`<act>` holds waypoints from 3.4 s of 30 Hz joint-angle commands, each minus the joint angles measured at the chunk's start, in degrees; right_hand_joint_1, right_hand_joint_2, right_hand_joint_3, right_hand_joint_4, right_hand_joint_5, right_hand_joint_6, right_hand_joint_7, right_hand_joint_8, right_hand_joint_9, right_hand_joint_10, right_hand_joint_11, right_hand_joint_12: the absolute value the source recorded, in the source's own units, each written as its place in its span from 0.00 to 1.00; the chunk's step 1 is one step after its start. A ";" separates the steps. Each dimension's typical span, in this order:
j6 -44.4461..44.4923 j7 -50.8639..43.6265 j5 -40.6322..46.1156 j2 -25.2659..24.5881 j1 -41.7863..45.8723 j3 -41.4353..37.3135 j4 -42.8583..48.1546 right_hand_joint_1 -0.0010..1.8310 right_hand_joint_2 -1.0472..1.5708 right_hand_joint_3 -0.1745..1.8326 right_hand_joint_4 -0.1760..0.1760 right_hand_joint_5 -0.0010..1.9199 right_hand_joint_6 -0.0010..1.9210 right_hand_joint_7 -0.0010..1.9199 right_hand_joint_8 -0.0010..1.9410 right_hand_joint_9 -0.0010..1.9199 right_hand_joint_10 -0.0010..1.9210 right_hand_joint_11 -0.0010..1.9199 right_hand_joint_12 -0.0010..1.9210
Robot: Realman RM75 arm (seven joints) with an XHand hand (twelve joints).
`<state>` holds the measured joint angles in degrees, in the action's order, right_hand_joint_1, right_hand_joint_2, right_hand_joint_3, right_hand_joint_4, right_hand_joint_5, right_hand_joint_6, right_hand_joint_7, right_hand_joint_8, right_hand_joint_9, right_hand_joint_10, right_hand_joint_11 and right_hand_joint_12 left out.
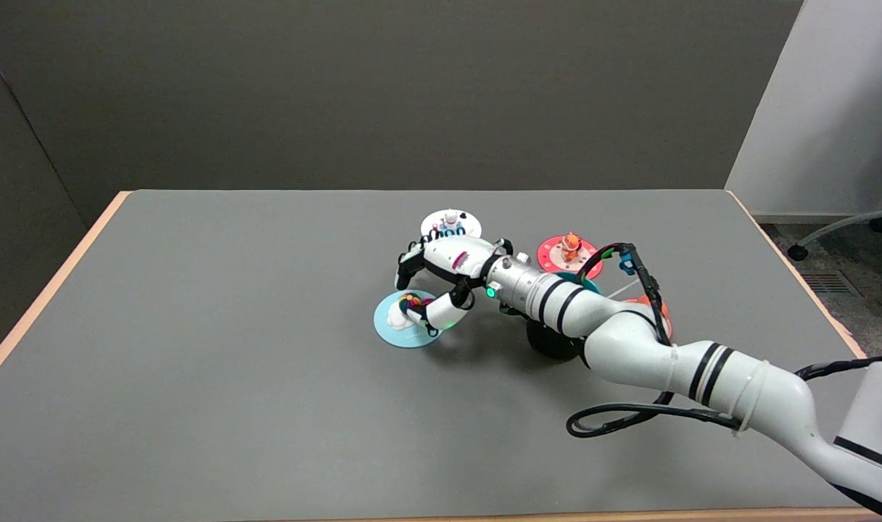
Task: Pick up the cup lid with blue sky.
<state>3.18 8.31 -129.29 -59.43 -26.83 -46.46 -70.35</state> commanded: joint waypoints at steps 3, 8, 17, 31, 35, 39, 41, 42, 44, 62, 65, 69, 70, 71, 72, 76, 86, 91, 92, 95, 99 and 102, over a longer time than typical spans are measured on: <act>0.43 0.00 -0.19 -0.10 0.52 -0.10 0.15 0.49 0.69 0.52 0.51 0.31 0.34 0.21 0.39 0.24 0.19 0.17 0.08; 0.43 0.00 -0.19 -0.02 0.85 -0.27 0.15 0.48 0.68 0.53 0.52 0.30 0.36 0.21 0.39 0.23 0.19 0.17 0.08; 0.43 0.00 -0.19 0.06 1.32 -0.66 0.15 0.48 0.85 0.21 0.83 0.34 0.78 0.20 0.39 0.23 0.19 0.16 0.10; 0.43 0.24 -0.19 0.38 1.00 -0.98 0.15 0.44 0.86 0.24 0.92 0.30 0.85 0.20 0.41 0.22 0.22 0.17 0.10; 0.43 0.24 -0.19 0.55 0.84 -1.47 -0.26 0.44 0.86 0.23 0.89 0.29 0.86 0.21 0.41 0.22 0.23 0.17 0.10; 0.19 0.00 -0.19 1.11 0.52 -2.20 -1.07 0.43 0.87 0.23 0.86 0.28 0.87 0.21 0.42 0.23 0.24 0.17 0.10; 0.02 0.00 -0.19 1.27 0.36 -2.59 -1.64 0.43 0.87 0.23 0.86 0.28 0.88 0.22 0.43 0.23 0.25 0.18 0.10; -0.05 0.00 -0.19 1.35 0.20 -2.75 -1.94 0.43 0.87 0.23 0.87 0.28 0.88 0.22 0.43 0.23 0.25 0.18 0.10; -0.05 0.00 -0.19 1.43 -0.04 -2.90 -2.17 0.43 0.87 0.24 0.88 0.28 0.88 0.23 0.43 0.23 0.26 0.18 0.10; -0.85 0.48 -0.19 1.74 0.12 -2.58 -3.44 0.51 0.67 0.49 0.41 0.41 0.18 0.35 0.25 0.26 0.19 0.18 0.10; -0.85 0.49 -0.03 1.74 0.12 -2.26 -3.61 0.51 0.62 0.53 0.43 0.39 0.11 0.38 0.19 0.25 0.18 0.18 0.09; -0.85 0.56 0.05 1.66 0.04 -1.77 -3.69 0.50 0.62 0.52 0.43 0.37 0.12 0.38 0.16 0.26 0.16 0.17 0.10; -0.85 0.56 0.05 1.65 -0.04 -1.61 -3.76 0.50 0.62 0.52 0.43 0.37 0.12 0.38 0.16 0.26 0.16 0.17 0.10; -0.85 0.56 0.05 1.58 -0.12 -1.45 -3.76 0.50 0.62 0.52 0.43 0.37 0.12 0.38 0.16 0.26 0.15 0.17 0.10; -0.85 0.56 0.05 1.50 -0.12 -1.29 -3.76 0.50 0.62 0.52 0.43 0.37 0.12 0.38 0.16 0.26 0.15 0.17 0.10; -0.85 0.56 -0.03 1.17 -0.20 -0.16 -3.51 0.50 0.61 0.51 0.43 0.37 0.11 0.38 0.16 0.26 0.15 0.17 0.10; -0.76 0.56 -0.19 -0.03 -0.20 0.54 -0.13 0.51 0.60 0.54 0.43 0.38 0.11 0.38 0.15 0.25 0.15 0.16 0.10; -0.13 0.56 -0.19 -0.74 -0.92 0.54 2.32 0.51 0.60 0.54 0.43 0.38 0.11 0.37 0.15 0.25 0.15 0.16 0.10; -0.13 0.56 -0.19 -0.82 -1.01 0.55 2.57 0.51 0.60 0.54 0.43 0.38 0.11 0.37 0.15 0.25 0.15 0.16 0.10; 0.03 0.56 -0.19 -1.15 -1.65 1.11 3.43 0.51 0.60 0.54 0.43 0.38 0.11 0.37 0.15 0.25 0.15 0.16 0.10; 0.35 0.56 -0.19 -1.55 -2.20 1.74 3.99 0.51 0.60 0.54 0.44 0.38 0.11 0.37 0.15 0.25 0.15 0.16 0.09; 0.43 0.56 -0.19 -1.86 -2.36 1.90 4.23 0.51 0.60 0.54 0.43 0.39 0.11 0.37 0.15 0.25 0.14 0.16 0.09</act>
<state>2.45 8.85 -129.41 -59.74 -27.73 -45.97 -69.34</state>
